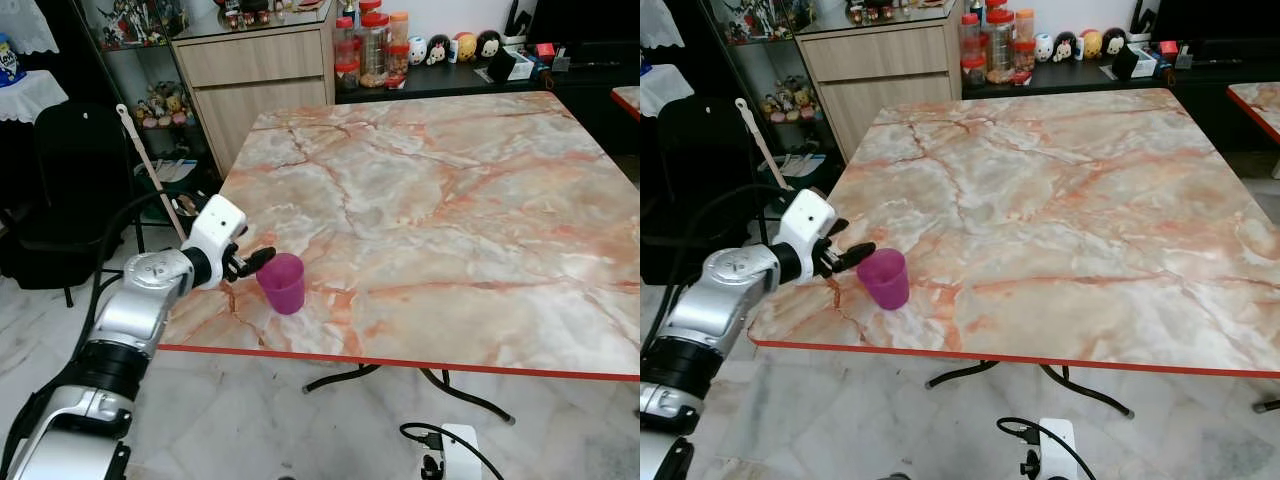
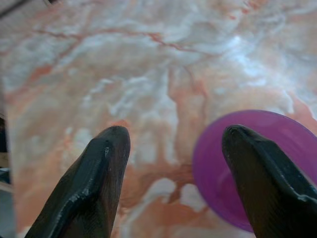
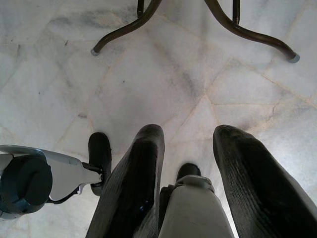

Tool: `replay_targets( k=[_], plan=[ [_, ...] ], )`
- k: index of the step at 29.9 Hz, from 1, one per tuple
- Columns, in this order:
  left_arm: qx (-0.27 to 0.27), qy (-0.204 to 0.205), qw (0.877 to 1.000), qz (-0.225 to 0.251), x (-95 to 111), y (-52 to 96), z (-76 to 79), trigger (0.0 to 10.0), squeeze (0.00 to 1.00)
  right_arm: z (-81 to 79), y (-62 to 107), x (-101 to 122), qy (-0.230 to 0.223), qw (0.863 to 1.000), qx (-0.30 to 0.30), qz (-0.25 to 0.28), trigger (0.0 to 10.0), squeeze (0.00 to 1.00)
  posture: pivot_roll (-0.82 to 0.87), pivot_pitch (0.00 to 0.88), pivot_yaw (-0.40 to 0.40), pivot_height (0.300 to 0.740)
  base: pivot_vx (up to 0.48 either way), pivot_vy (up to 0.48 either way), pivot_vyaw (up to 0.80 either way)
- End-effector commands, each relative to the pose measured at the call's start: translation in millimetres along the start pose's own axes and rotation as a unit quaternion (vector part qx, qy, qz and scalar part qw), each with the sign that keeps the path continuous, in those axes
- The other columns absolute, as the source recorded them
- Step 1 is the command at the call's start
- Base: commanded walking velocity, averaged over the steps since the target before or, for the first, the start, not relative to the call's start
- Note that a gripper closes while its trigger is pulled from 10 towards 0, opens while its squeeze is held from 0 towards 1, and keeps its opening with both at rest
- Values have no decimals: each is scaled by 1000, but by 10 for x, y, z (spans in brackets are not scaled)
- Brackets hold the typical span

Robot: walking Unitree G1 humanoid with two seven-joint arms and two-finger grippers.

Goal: Setting the table

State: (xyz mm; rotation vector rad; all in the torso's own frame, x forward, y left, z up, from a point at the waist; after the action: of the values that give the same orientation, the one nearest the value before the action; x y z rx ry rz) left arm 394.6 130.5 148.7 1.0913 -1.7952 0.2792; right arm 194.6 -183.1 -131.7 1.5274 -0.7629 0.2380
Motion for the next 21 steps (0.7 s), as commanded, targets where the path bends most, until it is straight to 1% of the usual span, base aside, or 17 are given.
replay_targets(
  k=[1, 3, 6, 10, 18, 21],
  plan=[
    [-6, -5, 1000, -6, 9, -42, -4, 10000, 0, -30, -4, -1, -9, 1000, 0, -1, 10000, 0, 95, 0, 126, 712, 0, 0, 0],
    [-13, 6, 1000, -7, 11, -97, 25, 10000, 0, -37, -5, 3, -8, 1000, 2, -1, 10000, 0, 91, 0, 127, 712, 0, 0, 0],
    [-22, 18, 1000, 3, 51, -132, 49, 10000, 0, -35, -8, 18, -11, 1000, 1, 2, 10000, 0, 86, 0, 129, 712, 0, 0, 0],
    [-25, 20, 1000, 3, 56, -164, 52, 10000, 0, -32, -11, 40, -14, 1000, 0, 5, 10000, 0, 85, 0, 130, 712, 0, 0, 0],
    [-38, 15, 999, -2, 32, -167, 70, 10000, 0, -2, -7, 32, -17, 1000, -4, 4, 10000, 0, 80, 0, 131, 712, 0, 0, 0],
    [-43, 13, 999, -9, -16, -153, 84, 10000, 0, 3, -5, 21, -16, 1000, -5, 3, 10000, 0, 77, 0, 131, 712, 0, 0, 0]
  ],
)
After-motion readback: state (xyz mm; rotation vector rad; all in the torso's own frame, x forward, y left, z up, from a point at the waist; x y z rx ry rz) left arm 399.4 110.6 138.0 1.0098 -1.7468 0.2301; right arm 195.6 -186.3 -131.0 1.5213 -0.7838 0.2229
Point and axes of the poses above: a point about 5 cm out from each wrist's last joint towards the gripper, its own y axis pointing back from the gripper into the wrist, its own x axis along the axis of the wrist's last joint, z = x × y, the point moved 5 cm from there along -y, pointing out of the wrist towards the gripper, and after that the axes turned 15 degrees about -y, right-handed, at the moved point
